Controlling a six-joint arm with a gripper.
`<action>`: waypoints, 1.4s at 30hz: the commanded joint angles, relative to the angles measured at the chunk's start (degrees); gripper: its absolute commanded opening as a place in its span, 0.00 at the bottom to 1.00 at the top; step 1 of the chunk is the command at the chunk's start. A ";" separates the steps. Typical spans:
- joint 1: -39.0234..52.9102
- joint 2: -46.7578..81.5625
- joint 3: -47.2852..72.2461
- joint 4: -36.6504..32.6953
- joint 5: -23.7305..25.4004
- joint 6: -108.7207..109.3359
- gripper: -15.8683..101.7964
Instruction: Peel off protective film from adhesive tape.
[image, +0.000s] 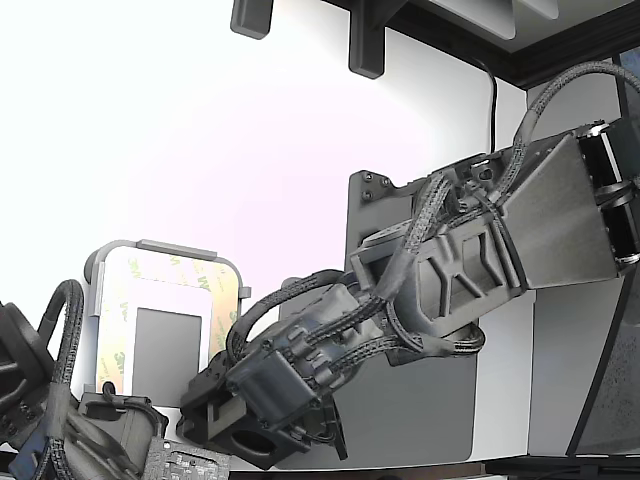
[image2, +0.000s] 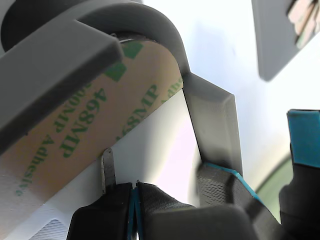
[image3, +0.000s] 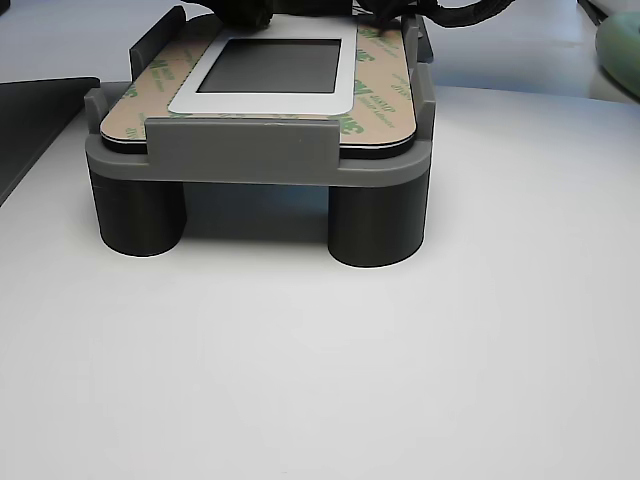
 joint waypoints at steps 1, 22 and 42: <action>-0.70 0.70 -2.46 0.09 0.00 -0.35 0.07; -0.70 2.02 -0.44 -0.44 -0.18 -0.18 0.06; -0.62 0.44 -2.72 -0.26 0.00 -1.23 0.08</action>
